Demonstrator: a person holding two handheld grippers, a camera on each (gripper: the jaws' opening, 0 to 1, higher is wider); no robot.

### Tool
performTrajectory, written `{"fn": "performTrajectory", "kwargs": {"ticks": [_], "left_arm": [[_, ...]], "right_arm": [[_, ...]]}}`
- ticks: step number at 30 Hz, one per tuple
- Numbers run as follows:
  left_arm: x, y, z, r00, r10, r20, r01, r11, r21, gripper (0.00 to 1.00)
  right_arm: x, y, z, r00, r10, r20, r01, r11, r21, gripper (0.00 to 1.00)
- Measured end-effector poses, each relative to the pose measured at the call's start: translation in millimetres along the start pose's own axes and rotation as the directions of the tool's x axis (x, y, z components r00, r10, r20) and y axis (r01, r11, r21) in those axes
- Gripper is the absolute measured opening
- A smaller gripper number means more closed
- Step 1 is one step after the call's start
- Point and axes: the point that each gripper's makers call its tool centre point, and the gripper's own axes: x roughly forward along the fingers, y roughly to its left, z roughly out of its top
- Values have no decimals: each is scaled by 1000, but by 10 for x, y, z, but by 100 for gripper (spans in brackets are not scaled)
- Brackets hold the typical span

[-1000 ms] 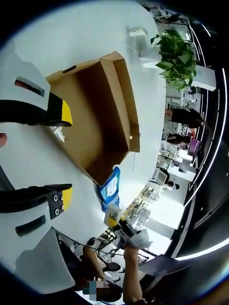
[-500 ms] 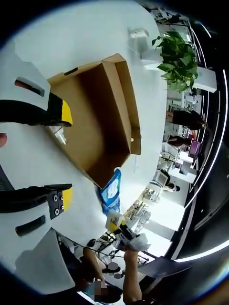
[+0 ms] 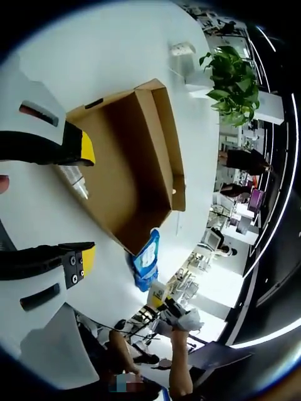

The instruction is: Operate the shoe box by opening the lid, removing the specified soft item, and placing it in the target area until the item is outside and the box remains undamaged.

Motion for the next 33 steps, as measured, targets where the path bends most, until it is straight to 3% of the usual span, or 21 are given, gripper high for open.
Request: {"fn": "performTrajectory", "kwargs": {"ticks": [16, 33], "left_arm": [[-18, 178, -37, 998, 60, -7, -61, 998, -12, 50], [-29, 265, -102, 994, 99, -36, -99, 995, 13, 51]], "right_arm": [[252, -685, 35, 999, -33, -10, 32, 997, -70, 17], [463, -987, 4, 999, -35, -23, 33, 994, -103, 17]]}}
